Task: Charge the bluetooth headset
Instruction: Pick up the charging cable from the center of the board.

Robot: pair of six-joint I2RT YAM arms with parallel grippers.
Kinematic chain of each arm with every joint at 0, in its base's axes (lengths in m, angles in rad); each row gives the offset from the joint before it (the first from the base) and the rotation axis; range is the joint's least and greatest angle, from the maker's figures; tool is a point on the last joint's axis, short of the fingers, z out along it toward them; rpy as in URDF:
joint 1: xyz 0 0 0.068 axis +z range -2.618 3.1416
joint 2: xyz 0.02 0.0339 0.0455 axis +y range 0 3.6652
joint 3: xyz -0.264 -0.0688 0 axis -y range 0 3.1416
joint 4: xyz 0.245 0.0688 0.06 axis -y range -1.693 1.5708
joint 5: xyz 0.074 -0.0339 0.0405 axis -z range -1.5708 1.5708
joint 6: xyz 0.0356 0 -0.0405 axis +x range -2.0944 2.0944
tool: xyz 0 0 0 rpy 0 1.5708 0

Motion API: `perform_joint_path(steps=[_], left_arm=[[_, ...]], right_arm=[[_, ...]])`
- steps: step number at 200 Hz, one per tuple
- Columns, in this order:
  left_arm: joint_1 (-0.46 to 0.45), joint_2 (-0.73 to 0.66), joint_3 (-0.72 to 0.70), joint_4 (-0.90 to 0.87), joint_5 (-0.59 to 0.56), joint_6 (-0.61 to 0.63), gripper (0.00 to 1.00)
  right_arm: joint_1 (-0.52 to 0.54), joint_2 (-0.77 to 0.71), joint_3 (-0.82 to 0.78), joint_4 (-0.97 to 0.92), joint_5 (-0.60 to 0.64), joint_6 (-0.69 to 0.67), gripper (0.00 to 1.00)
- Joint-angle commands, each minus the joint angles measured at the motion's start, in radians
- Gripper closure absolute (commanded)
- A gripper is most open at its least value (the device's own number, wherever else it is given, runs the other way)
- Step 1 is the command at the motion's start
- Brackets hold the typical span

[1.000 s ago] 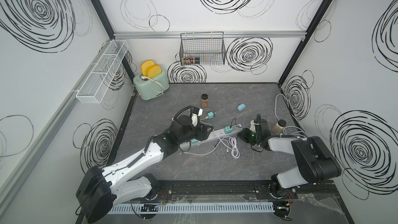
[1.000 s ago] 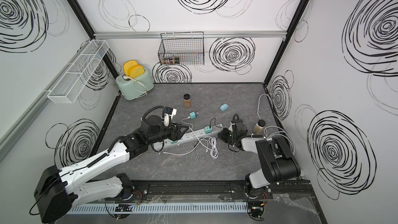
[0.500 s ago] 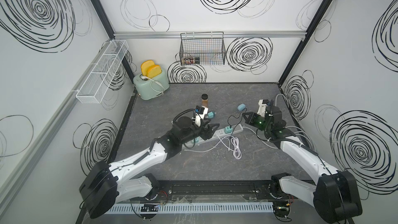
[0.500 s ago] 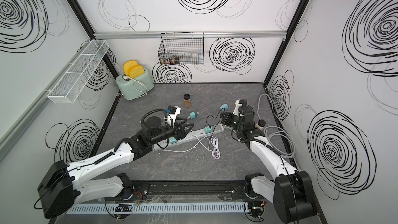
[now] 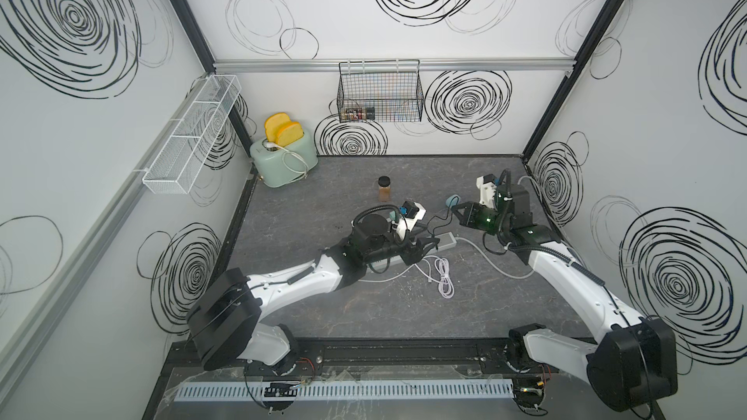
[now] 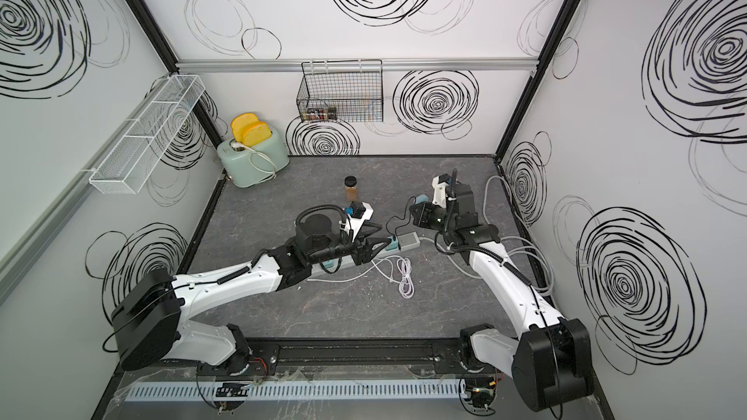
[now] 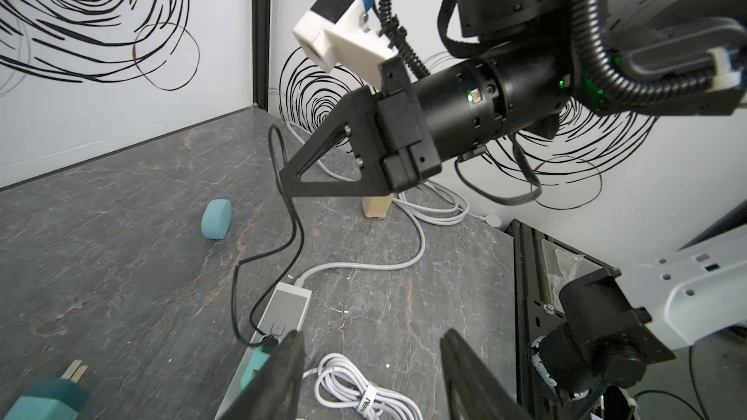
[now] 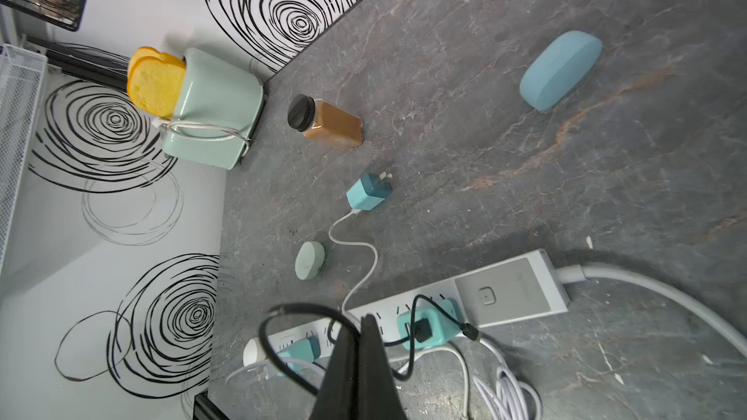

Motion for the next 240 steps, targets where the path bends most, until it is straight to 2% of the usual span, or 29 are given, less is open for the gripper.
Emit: perform_joint_path(steps=[1,57,78,97,116,145,172,193,218,240], left_arm=[[0.001,0.008,0.033,0.049,-0.019,-0.015,0.44],[0.016,0.017,0.077,-0.033,-0.063,-0.052,0.44],[0.024,0.006,0.078,-0.059,-0.058,-0.056,0.44],[0.027,-0.018,0.061,-0.071,-0.071,-0.062,0.44],[0.04,-0.049,0.036,-0.095,-0.089,-0.097,0.44],[0.082,-0.104,-0.027,-0.113,-0.063,-0.15,0.44],[0.104,-0.143,-0.08,-0.128,-0.055,-0.143,0.44],[0.111,-0.159,-0.107,-0.132,-0.046,-0.136,0.44],[0.112,-0.173,-0.13,-0.126,-0.042,-0.134,0.44],[0.113,-0.174,-0.145,-0.107,-0.031,-0.14,0.44]], right_arm=[[0.005,0.032,-0.008,-0.027,0.005,-0.048,0.92],[-0.014,0.235,0.105,0.01,0.02,-0.091,0.89],[-0.023,0.334,0.188,-0.063,-0.001,-0.116,0.79],[-0.032,0.366,0.217,-0.095,0.007,-0.134,0.66],[-0.056,0.323,0.188,-0.106,0.043,-0.123,0.46],[-0.11,0.196,0.059,-0.088,0.07,-0.102,0.33],[-0.114,0.122,-0.051,-0.072,0.02,-0.092,0.38],[-0.114,0.09,-0.13,-0.055,-0.015,-0.053,0.47],[-0.101,0.073,-0.203,-0.007,-0.128,0.005,0.58],[-0.042,0.034,-0.225,-0.03,-0.107,0.015,0.66]])
